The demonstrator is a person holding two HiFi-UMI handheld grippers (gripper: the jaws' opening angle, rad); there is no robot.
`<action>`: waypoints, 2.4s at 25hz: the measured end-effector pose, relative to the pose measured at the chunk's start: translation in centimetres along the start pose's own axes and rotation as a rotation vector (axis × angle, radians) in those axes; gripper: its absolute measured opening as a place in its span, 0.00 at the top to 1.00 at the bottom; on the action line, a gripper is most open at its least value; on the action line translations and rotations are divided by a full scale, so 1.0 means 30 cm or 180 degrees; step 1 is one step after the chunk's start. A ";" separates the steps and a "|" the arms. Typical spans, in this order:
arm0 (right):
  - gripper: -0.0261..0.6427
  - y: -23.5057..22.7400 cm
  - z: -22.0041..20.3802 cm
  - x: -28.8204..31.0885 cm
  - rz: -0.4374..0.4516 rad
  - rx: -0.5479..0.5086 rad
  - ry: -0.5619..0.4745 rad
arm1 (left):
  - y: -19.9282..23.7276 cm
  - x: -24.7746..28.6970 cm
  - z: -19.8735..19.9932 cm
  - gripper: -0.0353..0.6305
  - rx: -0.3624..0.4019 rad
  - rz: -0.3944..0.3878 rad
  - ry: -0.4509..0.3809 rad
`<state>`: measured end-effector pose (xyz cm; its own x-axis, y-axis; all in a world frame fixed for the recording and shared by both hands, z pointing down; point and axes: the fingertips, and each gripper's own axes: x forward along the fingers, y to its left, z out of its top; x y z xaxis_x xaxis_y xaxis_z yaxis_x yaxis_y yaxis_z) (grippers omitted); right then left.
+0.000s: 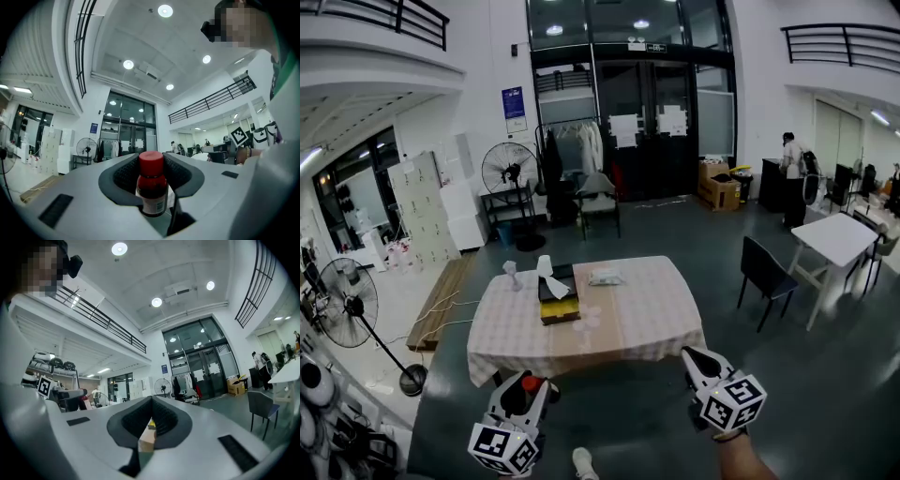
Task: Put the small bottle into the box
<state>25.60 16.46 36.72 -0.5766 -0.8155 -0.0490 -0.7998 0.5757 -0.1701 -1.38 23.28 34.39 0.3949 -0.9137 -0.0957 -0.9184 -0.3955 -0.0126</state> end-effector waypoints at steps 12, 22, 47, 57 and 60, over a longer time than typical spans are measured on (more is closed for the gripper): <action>0.95 0.009 0.006 -0.029 0.0010 -0.0043 -0.0033 | -0.021 -0.016 0.013 0.69 -0.0009 0.0030 0.0012; 0.95 0.026 0.013 -0.043 0.0131 0.0051 -0.0038 | -0.038 -0.041 0.013 0.69 -0.0015 0.0041 0.0048; 0.95 -0.109 0.032 0.380 0.0106 -0.0050 -0.0007 | 0.294 0.287 -0.051 0.69 -0.0171 0.0093 -0.0017; 0.95 -0.117 0.122 0.801 0.0146 -0.0085 -0.0045 | 0.614 0.547 0.004 0.69 -0.0192 0.0032 -0.0040; 0.95 -0.106 0.143 0.932 0.0185 -0.0109 -0.0082 | 0.721 0.616 0.001 0.69 -0.0203 0.0015 -0.0062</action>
<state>12.74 -8.42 31.67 -0.6181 -0.7816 -0.0833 -0.7705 0.6235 -0.1325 -13.95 -2.16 32.32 0.3895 -0.9138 -0.1150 -0.9164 -0.3970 0.0512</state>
